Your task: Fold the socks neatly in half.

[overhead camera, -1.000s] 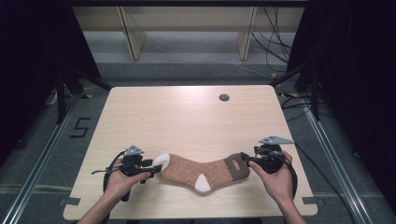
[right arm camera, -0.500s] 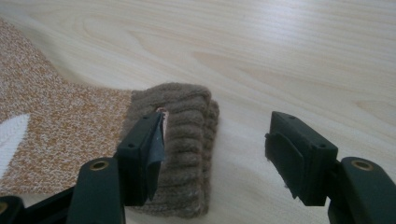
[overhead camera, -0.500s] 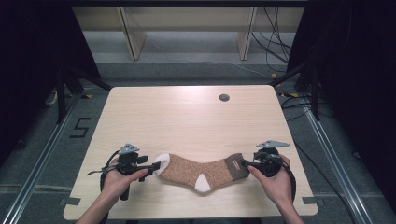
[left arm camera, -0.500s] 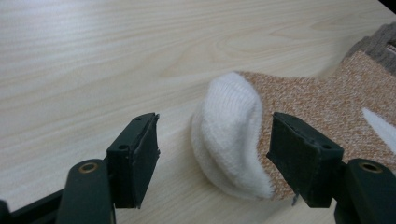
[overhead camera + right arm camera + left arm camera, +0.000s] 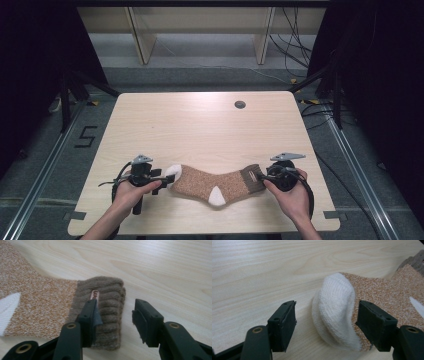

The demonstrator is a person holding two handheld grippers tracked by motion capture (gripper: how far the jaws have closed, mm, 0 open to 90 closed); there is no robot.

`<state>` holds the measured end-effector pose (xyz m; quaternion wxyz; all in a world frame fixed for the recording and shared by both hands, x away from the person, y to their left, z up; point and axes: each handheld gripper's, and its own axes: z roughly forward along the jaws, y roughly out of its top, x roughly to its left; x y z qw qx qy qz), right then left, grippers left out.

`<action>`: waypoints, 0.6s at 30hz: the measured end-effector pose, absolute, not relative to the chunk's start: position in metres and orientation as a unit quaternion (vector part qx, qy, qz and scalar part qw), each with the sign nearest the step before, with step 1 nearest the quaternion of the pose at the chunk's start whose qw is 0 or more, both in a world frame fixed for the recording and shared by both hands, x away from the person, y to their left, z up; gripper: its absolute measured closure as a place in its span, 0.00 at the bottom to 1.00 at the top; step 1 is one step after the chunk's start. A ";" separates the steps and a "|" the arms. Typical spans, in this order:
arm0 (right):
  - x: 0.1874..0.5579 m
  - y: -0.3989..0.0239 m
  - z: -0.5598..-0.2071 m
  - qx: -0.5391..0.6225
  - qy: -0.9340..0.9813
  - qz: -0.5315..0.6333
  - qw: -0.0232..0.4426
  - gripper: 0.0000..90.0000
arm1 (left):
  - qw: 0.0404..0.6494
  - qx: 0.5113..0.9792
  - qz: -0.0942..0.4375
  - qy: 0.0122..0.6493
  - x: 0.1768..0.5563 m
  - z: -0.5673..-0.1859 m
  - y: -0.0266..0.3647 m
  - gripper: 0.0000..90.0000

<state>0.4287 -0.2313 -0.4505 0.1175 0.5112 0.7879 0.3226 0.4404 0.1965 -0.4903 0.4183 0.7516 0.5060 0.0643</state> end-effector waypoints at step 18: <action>0.436 -0.233 -0.460 0.521 0.795 0.296 0.091 0.66 | 0.419 0.738 0.006 0.529 0.451 -0.502 0.188 0.43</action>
